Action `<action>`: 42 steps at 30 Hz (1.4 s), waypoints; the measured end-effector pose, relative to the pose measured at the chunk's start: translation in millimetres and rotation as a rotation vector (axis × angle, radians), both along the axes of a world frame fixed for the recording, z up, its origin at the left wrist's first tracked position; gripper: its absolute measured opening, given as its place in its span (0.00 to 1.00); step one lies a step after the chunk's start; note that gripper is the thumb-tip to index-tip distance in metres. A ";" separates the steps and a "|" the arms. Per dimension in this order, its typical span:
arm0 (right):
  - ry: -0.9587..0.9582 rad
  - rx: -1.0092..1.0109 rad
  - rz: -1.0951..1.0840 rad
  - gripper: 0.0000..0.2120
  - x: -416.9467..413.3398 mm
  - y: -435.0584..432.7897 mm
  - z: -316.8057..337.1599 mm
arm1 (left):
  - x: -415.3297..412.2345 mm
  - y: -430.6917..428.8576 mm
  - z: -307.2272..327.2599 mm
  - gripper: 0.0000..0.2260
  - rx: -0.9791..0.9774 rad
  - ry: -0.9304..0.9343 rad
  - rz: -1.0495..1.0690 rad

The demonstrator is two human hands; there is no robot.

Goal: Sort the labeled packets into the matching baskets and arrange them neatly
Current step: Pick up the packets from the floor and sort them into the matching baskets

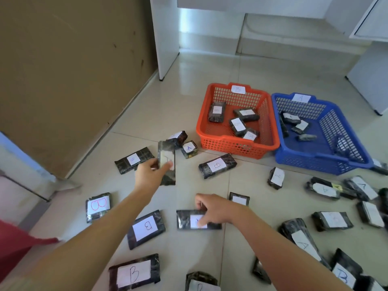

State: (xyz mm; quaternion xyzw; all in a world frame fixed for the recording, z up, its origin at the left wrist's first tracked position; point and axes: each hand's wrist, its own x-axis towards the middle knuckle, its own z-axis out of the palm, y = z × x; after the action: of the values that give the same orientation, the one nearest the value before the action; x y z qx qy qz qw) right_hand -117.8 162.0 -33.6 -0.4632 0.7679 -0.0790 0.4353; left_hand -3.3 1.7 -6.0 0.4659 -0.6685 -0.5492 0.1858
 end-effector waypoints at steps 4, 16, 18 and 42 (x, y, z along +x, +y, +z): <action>-0.087 -0.376 -0.445 0.13 -52.3 1.0 26.3 | -46.7 5.1 34.4 0.04 0.005 0.143 0.075; -0.005 -0.561 -1.221 0.16 -288.5 104.5 60.8 | -281.2 113.7 55.7 0.10 -0.041 0.179 -0.060; 0.022 -0.402 -1.181 0.18 -314.7 112.0 53.0 | -307.4 133.7 56.5 0.09 -0.050 0.121 -0.070; 0.091 0.032 -0.714 0.09 -346.9 83.7 -1.3 | -334.6 131.9 3.8 0.05 0.169 0.090 -0.027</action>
State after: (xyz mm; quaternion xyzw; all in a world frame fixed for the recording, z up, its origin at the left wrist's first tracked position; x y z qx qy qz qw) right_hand -464.7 245.7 -34.9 -0.1620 0.9010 -0.1933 0.3530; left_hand -337.9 133.6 -2.3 0.4457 -0.6171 -0.6263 0.1681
